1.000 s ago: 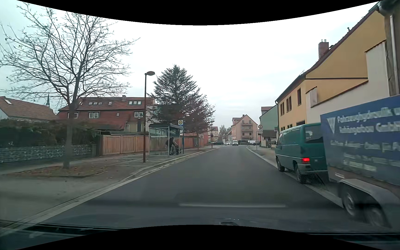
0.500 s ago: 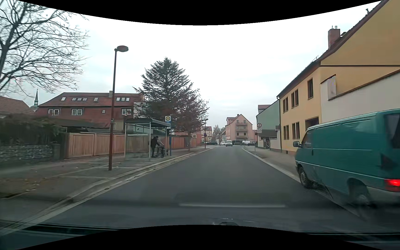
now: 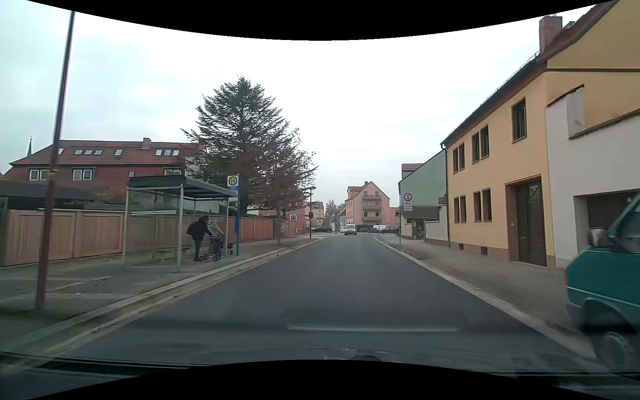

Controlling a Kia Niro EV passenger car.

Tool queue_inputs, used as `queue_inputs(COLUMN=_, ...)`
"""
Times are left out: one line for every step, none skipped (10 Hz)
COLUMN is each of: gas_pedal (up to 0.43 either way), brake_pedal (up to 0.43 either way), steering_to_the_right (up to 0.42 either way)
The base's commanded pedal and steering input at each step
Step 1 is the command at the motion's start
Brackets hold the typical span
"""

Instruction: Follow the waypoints while adhering to traffic rules and regulations

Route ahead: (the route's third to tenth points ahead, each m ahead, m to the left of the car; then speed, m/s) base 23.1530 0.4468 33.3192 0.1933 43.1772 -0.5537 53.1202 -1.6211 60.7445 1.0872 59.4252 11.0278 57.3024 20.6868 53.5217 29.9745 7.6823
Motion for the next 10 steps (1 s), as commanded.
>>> queue_inputs(gas_pedal=0.228, brake_pedal=0.000, steering_to_the_right=0.067)
queue_inputs(gas_pedal=0.220, brake_pedal=0.000, steering_to_the_right=0.067)
queue_inputs(gas_pedal=0.209, brake_pedal=0.000, steering_to_the_right=0.067)
queue_inputs(gas_pedal=0.197, brake_pedal=0.000, steering_to_the_right=0.066)
queue_inputs(gas_pedal=0.197, brake_pedal=0.000, steering_to_the_right=0.064)
queue_inputs(gas_pedal=0.189, brake_pedal=0.000, steering_to_the_right=0.059)
queue_inputs(gas_pedal=0.177, brake_pedal=0.000, steering_to_the_right=0.048)
queue_inputs(gas_pedal=0.169, brake_pedal=0.000, steering_to_the_right=0.040)
queue_inputs(gas_pedal=0.157, brake_pedal=0.000, steering_to_the_right=0.035)
queue_inputs(gas_pedal=0.157, brake_pedal=0.000, steering_to_the_right=0.026)
